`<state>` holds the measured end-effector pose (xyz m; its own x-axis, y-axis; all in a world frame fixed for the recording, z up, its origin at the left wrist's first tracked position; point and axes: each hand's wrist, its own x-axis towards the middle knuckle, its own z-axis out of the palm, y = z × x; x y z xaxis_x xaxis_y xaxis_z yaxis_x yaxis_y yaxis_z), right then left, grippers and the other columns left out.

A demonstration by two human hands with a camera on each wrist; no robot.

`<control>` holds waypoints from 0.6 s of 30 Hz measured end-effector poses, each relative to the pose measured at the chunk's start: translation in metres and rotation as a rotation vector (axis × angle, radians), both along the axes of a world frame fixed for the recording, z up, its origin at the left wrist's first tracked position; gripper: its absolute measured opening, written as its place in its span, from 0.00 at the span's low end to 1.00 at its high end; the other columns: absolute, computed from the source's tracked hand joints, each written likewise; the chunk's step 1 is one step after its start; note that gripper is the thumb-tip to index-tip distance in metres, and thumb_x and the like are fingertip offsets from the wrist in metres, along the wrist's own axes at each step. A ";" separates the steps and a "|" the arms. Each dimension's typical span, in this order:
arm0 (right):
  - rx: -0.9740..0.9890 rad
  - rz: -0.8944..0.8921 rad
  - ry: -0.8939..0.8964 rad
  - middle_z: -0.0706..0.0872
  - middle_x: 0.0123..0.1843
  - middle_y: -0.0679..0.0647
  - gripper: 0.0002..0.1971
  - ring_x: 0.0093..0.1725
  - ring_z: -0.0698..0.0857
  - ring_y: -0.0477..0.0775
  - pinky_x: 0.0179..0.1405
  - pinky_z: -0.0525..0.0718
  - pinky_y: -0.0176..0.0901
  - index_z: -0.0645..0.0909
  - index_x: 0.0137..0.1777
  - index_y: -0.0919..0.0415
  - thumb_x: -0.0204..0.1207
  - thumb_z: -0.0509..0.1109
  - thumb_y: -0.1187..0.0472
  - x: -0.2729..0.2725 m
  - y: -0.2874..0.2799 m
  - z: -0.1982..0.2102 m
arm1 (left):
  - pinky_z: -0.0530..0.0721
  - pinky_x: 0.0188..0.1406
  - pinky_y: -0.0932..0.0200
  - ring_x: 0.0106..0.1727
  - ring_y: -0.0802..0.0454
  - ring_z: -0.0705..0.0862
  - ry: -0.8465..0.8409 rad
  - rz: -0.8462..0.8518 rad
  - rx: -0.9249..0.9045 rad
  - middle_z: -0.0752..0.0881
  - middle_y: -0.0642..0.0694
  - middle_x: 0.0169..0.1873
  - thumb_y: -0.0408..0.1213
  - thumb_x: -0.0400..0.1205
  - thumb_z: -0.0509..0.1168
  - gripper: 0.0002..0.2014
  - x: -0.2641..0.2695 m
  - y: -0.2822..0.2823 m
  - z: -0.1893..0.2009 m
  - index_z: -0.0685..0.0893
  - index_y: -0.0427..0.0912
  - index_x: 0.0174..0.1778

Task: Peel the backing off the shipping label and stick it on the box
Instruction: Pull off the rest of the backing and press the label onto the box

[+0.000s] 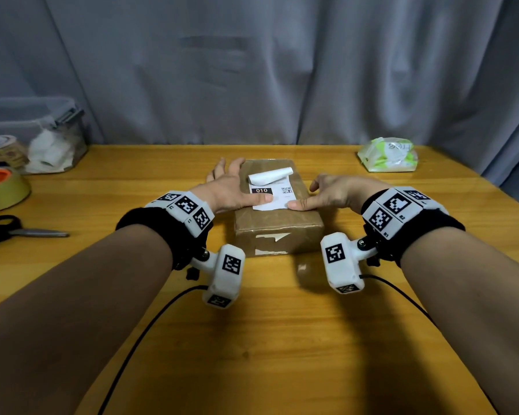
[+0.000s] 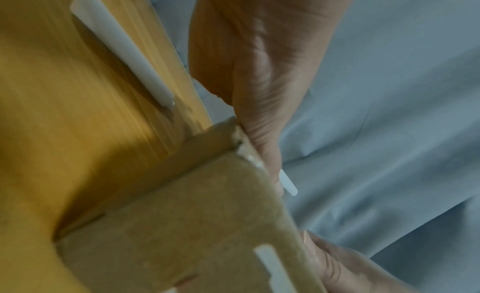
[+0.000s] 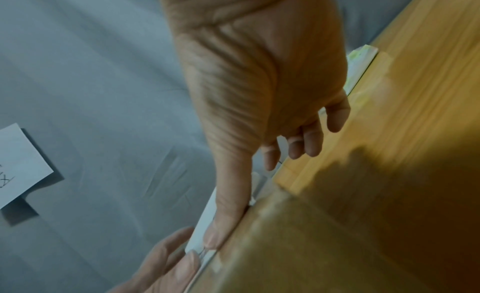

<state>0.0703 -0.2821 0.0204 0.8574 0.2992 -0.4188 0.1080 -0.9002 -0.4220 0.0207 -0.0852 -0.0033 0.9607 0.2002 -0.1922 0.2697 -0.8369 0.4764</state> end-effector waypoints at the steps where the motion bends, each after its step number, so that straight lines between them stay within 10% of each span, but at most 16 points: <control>1: 0.013 -0.010 0.002 0.71 0.77 0.58 0.46 0.75 0.70 0.61 0.73 0.69 0.54 0.66 0.75 0.62 0.62 0.75 0.37 -0.001 -0.001 -0.001 | 0.50 0.81 0.43 0.84 0.36 0.43 0.014 -0.018 0.014 0.37 0.41 0.84 0.67 0.66 0.69 0.55 -0.004 0.001 0.001 0.42 0.57 0.82; 9: 0.310 -0.212 -0.113 0.71 0.75 0.58 0.45 0.74 0.71 0.61 0.74 0.72 0.59 0.64 0.72 0.58 0.61 0.72 0.31 -0.011 0.013 -0.013 | 0.51 0.83 0.42 0.85 0.41 0.44 0.079 -0.077 -0.052 0.39 0.44 0.84 0.65 0.66 0.70 0.56 -0.012 0.003 0.014 0.41 0.57 0.82; 18: 0.021 -0.119 -0.155 0.64 0.75 0.60 0.52 0.75 0.67 0.61 0.76 0.70 0.57 0.58 0.76 0.56 0.57 0.76 0.33 -0.013 0.028 -0.012 | 0.57 0.81 0.42 0.83 0.39 0.53 -0.056 0.052 -0.020 0.49 0.43 0.83 0.64 0.72 0.64 0.46 -0.012 0.002 -0.006 0.48 0.57 0.81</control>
